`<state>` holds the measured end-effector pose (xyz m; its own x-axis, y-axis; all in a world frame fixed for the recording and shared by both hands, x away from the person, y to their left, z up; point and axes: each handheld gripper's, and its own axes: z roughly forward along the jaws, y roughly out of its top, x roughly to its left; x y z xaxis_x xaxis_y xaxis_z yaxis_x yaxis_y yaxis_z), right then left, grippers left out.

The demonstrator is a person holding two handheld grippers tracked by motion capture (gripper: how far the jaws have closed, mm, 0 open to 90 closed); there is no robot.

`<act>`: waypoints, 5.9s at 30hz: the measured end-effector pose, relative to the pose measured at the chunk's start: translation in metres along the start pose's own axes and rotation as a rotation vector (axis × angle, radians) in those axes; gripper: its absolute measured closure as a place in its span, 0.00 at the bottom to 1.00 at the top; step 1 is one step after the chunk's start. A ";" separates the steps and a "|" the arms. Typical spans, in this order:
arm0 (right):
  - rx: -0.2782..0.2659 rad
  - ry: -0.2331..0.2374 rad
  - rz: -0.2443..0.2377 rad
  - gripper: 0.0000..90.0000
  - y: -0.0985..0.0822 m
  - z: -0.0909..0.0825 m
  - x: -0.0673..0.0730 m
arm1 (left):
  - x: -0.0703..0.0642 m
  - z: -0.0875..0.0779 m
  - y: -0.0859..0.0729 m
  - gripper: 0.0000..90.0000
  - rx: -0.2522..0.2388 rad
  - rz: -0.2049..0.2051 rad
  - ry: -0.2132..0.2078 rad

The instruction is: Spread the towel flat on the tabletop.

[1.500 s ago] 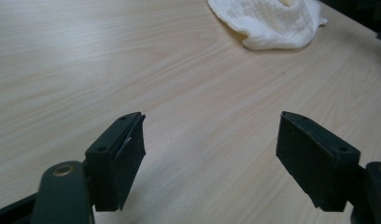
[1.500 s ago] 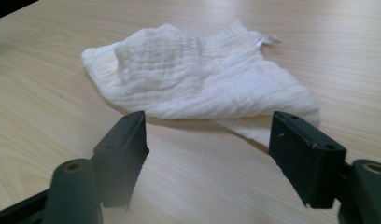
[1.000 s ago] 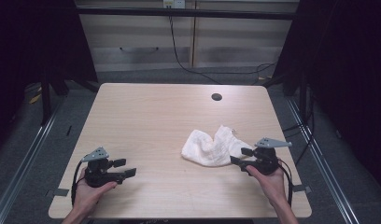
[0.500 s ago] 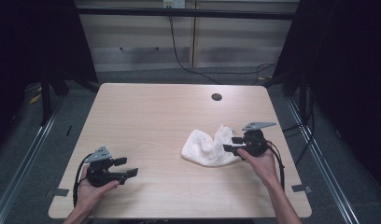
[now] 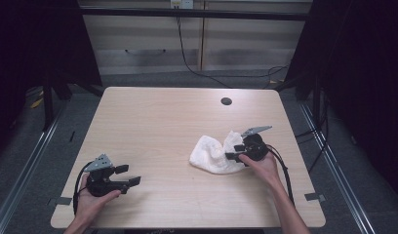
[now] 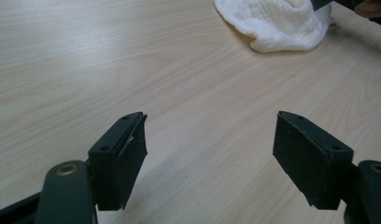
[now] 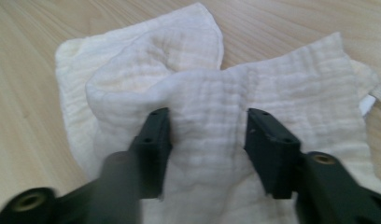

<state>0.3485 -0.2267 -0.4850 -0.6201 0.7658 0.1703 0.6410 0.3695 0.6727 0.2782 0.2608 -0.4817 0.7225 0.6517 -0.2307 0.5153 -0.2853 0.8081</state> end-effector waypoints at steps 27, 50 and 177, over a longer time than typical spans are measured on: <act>0.021 0.132 -0.053 0.97 0.001 0.016 0.048 | 0.000 -0.001 0.004 0.34 -0.015 -0.005 0.000; 0.041 0.209 -0.102 0.97 -0.009 0.029 0.107 | -0.015 0.051 0.057 0.46 0.052 0.057 -0.076; -0.177 0.060 0.087 0.35 -0.047 -0.064 0.037 | -0.063 0.020 0.183 0.97 -0.284 0.266 -0.132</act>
<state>0.2668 -0.2496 -0.4640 -0.5948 0.7563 0.2724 0.6076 0.2010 0.7684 0.3363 0.1532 -0.3300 0.8759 0.4803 -0.0464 0.1685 -0.2144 0.9621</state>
